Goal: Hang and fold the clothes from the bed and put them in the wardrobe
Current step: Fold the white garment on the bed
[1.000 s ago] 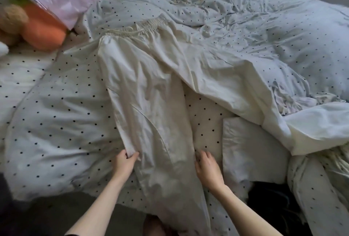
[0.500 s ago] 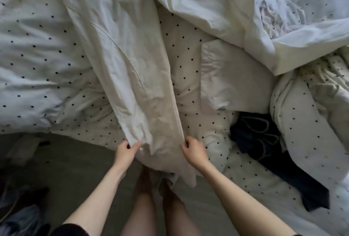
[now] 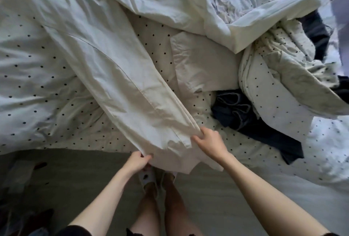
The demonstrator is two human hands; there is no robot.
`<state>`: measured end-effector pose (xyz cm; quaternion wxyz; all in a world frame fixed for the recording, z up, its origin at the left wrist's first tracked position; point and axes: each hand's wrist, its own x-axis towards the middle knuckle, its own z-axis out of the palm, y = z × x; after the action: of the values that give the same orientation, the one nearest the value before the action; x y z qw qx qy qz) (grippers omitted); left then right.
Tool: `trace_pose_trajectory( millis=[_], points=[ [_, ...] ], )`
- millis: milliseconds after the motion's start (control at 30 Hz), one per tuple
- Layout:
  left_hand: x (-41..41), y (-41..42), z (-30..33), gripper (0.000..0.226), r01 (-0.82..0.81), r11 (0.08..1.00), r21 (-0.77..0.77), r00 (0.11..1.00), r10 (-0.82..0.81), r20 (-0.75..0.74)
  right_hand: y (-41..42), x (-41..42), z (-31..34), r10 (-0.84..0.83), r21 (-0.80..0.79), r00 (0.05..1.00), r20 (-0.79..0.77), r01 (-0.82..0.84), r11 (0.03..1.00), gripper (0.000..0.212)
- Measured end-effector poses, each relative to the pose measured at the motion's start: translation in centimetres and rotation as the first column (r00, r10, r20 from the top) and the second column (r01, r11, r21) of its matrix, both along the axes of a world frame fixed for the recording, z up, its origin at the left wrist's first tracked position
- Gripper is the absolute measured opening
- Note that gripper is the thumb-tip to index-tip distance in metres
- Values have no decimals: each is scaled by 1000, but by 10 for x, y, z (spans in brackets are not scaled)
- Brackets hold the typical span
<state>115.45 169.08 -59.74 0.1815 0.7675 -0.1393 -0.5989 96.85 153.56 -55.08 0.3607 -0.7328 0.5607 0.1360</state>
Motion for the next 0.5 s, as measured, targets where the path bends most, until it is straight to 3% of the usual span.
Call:
trace_pose_trajectory(
  millis=[100,167,333,500],
  points=[
    [8,-19,20,30,436,885,164,894,-447,31,-13,-13,26,78,-110,994,-70,-85,990,19],
    [14,-40,34,26,521,837,170,829,-543,133,-26,-19,42,83,-152,992,-93,-96,984,28],
    [28,-110,81,28,487,867,-107,834,-426,350,-70,-19,88,56,-257,997,-54,-68,964,33],
    [23,-189,121,24,495,809,-317,832,-335,443,-137,-22,133,45,-469,999,-14,-46,882,35]
  ],
)
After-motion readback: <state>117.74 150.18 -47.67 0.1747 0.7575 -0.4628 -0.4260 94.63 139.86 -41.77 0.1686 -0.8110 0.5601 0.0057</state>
